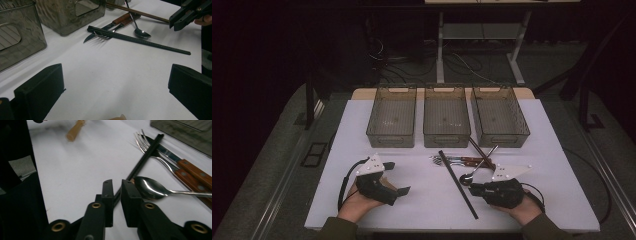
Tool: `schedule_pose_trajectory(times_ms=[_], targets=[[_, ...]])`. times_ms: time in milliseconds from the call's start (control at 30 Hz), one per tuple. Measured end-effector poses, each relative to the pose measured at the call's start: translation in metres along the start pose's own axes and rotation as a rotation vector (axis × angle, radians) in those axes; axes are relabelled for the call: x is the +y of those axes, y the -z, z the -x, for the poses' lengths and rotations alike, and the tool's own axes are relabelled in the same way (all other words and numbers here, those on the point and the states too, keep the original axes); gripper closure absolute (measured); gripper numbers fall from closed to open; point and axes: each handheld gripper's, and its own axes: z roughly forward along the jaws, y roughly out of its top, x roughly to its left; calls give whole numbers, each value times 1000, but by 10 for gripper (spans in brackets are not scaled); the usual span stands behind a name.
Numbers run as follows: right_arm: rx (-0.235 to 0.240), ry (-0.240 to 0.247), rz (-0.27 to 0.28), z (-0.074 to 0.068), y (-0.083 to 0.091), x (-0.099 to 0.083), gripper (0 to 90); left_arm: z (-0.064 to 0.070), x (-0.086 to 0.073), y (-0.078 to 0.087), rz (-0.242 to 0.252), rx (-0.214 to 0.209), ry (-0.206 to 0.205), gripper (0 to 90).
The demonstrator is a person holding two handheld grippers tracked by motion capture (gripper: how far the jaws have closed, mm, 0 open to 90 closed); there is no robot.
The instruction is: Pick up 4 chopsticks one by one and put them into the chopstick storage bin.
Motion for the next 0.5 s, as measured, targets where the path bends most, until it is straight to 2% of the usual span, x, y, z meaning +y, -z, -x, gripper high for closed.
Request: schedule_pose_trajectory(times_ms=[133, 300, 500], targets=[[22, 26, -31, -6, -7, 0, 894, 0, 0, 0, -1, -2, -1, 0], [47, 48, -73, -11, -13, -3, 894, 0, 0, 0, 0, 0, -4, 0], [64, 51, -101, -12, -17, -6, 894, -1, 0, 0, -2, -1, -4, 0]])
